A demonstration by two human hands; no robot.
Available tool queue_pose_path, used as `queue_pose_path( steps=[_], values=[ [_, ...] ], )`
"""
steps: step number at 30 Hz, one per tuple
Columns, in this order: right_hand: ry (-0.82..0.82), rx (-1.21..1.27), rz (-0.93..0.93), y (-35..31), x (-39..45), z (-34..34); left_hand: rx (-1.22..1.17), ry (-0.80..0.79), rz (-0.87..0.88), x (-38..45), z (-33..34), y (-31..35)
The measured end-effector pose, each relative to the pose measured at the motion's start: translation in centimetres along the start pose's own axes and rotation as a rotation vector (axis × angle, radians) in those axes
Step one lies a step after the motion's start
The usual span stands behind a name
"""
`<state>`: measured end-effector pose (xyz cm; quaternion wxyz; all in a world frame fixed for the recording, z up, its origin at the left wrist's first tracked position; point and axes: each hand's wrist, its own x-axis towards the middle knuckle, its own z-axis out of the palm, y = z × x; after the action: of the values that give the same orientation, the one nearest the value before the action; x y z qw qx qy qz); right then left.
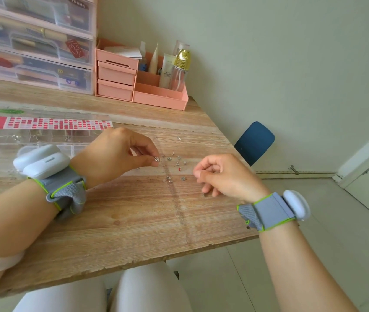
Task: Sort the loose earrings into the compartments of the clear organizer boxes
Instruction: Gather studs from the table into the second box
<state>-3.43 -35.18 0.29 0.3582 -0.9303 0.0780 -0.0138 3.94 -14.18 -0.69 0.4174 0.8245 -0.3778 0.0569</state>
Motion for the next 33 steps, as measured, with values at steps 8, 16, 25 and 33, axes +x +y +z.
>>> queue_pose_path(
  steps=[8,16,25,33],
  values=[
    [0.009,0.026,0.024,-0.3,-0.2,0.3,-0.020,0.008,-0.004,0.0,0.0,-0.2],
    [-0.175,0.130,0.113,-0.7,-1.0,0.0,-0.024,0.005,0.000,0.0,0.0,-0.1],
    [-0.222,0.312,0.089,-1.6,-0.8,1.3,0.016,0.044,-0.008,0.2,-0.3,-0.5],
    [-0.183,0.374,0.064,-2.1,0.8,2.2,0.046,0.084,-0.033,0.4,-0.3,-0.8]
  ],
)
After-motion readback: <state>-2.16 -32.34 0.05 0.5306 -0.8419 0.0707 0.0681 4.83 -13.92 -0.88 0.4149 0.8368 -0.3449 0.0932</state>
